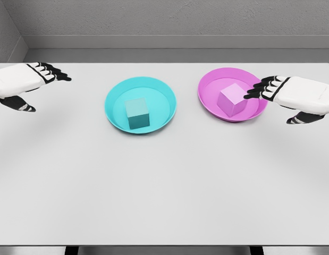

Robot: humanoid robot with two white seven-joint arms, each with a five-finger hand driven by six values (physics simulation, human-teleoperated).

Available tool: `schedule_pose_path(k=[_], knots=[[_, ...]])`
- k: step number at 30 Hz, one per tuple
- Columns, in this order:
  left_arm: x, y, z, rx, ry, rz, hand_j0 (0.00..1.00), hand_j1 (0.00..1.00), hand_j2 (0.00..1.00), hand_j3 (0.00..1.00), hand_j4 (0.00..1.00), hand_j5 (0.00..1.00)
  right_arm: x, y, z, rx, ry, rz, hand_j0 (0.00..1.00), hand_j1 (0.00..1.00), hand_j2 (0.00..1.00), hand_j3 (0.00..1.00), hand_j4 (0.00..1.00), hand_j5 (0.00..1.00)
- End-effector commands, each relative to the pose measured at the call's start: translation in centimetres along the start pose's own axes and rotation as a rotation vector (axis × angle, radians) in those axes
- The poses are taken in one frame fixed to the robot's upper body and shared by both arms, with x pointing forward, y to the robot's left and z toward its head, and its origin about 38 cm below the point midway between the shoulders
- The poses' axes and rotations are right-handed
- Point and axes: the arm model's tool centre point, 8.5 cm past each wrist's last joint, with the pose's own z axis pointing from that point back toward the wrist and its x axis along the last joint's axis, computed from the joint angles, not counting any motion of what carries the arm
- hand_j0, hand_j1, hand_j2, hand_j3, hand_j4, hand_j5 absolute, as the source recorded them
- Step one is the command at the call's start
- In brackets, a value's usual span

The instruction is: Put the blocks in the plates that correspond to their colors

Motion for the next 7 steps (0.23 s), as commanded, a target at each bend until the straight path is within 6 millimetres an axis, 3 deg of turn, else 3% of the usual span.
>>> schedule_pose_path(k=[1,7], knots=[[-0.03,0.08,0.03,0.005,0.001,0.004,1.00,1.00,1.00,1.00,1.00,1.00,0.01,-0.11,0.07,-0.003,0.000,-0.002,1.00,1.00,1.00,1.00,1.00,1.00],[-0.03,0.08,0.03,0.005,0.001,0.004,1.00,1.00,1.00,1.00,1.00,1.00,-0.03,-0.17,0.07,-0.004,0.003,-0.003,1.00,1.00,1.00,1.00,1.00,1.00]])
